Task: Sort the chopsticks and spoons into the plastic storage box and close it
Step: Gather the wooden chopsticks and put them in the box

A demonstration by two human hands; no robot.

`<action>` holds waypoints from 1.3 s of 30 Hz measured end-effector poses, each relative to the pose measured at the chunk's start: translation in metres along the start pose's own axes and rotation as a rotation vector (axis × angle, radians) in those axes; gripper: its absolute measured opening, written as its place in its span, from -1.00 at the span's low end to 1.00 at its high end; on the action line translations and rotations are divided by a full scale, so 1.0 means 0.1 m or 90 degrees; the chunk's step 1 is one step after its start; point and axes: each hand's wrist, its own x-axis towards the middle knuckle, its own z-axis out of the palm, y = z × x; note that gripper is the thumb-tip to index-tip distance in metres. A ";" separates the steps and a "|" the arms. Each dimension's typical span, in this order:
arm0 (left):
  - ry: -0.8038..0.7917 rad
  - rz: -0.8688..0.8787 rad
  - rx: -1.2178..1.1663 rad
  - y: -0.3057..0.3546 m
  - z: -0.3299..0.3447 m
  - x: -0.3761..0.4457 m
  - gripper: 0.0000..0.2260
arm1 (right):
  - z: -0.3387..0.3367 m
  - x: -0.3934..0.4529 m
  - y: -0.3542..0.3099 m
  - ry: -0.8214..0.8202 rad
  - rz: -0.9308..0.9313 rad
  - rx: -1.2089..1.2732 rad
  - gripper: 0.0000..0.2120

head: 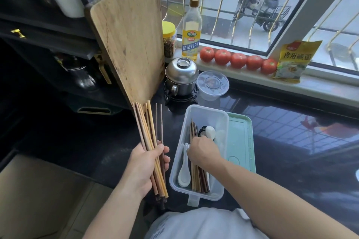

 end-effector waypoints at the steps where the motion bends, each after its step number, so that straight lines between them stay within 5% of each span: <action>1: -0.003 0.000 0.001 0.01 0.01 0.01 -0.87 | -0.01 0.03 0.00 -0.010 -0.006 -0.027 -0.71; 5: -0.020 0.002 0.026 0.05 0.08 0.02 -0.87 | -0.05 0.08 0.03 -0.107 -0.042 -0.086 -0.76; 8: -0.034 -0.003 0.033 0.06 0.11 0.03 -0.86 | -0.09 0.03 0.10 -0.066 -0.045 -0.065 -0.88; 11: -0.038 -0.014 0.029 0.04 0.11 0.05 -0.85 | -0.30 -0.14 0.14 0.011 -0.027 0.220 -0.72; 14: -0.085 -0.023 0.034 0.00 0.17 0.04 -0.85 | -0.58 -0.51 0.05 -0.124 -0.035 0.627 -0.75; 16: -0.137 -0.029 0.054 -0.02 0.28 0.00 -0.86 | -0.65 -0.68 -0.02 -0.112 -0.076 0.697 -0.81; 22: -0.053 -0.012 0.101 -0.06 0.33 0.04 -0.88 | -0.74 -0.38 0.39 0.156 0.127 0.579 -0.70; 26: -0.012 -0.013 0.079 -0.04 0.16 0.09 -0.88 | -0.53 -0.27 0.33 0.053 0.044 0.196 -0.76; 31: -0.041 -0.015 0.059 0.01 0.15 0.03 -0.87 | -0.21 -0.04 0.13 -0.022 -0.048 0.026 -0.83; 39: -0.036 -0.041 0.041 -0.01 0.00 -0.02 -0.82 | -0.43 -0.14 0.20 -0.036 -0.008 0.186 -0.76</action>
